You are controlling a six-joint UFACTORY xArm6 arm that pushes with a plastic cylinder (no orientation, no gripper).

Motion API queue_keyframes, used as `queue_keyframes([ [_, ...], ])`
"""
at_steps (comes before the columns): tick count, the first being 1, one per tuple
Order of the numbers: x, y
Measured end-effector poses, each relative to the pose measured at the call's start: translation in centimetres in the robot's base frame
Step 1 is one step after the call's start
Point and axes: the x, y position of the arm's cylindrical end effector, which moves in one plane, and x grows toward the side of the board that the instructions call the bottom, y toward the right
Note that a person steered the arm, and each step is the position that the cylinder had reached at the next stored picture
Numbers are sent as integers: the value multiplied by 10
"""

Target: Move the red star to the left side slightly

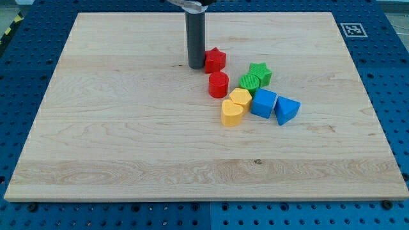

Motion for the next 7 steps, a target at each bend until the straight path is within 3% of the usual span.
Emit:
queue_keyframes([
  [2, -66, 10],
  [4, -59, 71],
  [5, -31, 70],
  [7, -19, 80],
])
